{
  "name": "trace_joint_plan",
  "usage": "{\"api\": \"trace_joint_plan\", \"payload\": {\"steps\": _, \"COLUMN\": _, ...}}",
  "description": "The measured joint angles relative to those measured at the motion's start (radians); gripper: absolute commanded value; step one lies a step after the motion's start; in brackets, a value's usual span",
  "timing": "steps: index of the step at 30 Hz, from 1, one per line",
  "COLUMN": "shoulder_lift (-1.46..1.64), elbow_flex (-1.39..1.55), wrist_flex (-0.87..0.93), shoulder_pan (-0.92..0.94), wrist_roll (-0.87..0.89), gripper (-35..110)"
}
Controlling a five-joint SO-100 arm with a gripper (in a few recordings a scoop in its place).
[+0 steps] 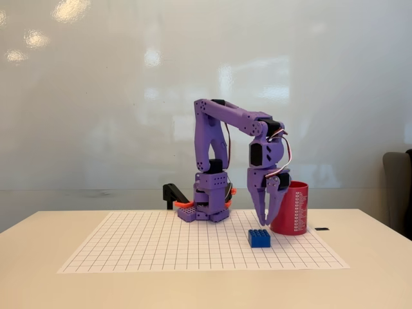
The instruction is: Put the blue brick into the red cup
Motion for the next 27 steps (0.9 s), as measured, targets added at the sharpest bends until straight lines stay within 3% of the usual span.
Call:
{"api": "trace_joint_plan", "payload": {"steps": 2, "shoulder_lift": 0.000, "elbow_flex": 0.000, "wrist_flex": 0.000, "shoulder_pan": 0.002, "wrist_roll": 0.000, "gripper": 1}}
{"api": "trace_joint_plan", "payload": {"steps": 7, "shoulder_lift": 0.000, "elbow_flex": -0.037, "wrist_flex": 0.091, "shoulder_pan": 0.044, "wrist_roll": 0.015, "gripper": 47}}
{"api": "trace_joint_plan", "payload": {"steps": 10, "shoulder_lift": -0.002, "elbow_flex": -0.083, "wrist_flex": 0.166, "shoulder_pan": 0.051, "wrist_roll": 0.029, "gripper": 61}}
{"api": "trace_joint_plan", "payload": {"steps": 19, "shoulder_lift": -0.074, "elbow_flex": -0.118, "wrist_flex": 0.229, "shoulder_pan": 0.037, "wrist_roll": -0.005, "gripper": 62}}
{"api": "trace_joint_plan", "payload": {"steps": 27, "shoulder_lift": -0.196, "elbow_flex": -0.071, "wrist_flex": 0.114, "shoulder_pan": 0.029, "wrist_roll": -0.008, "gripper": 62}}
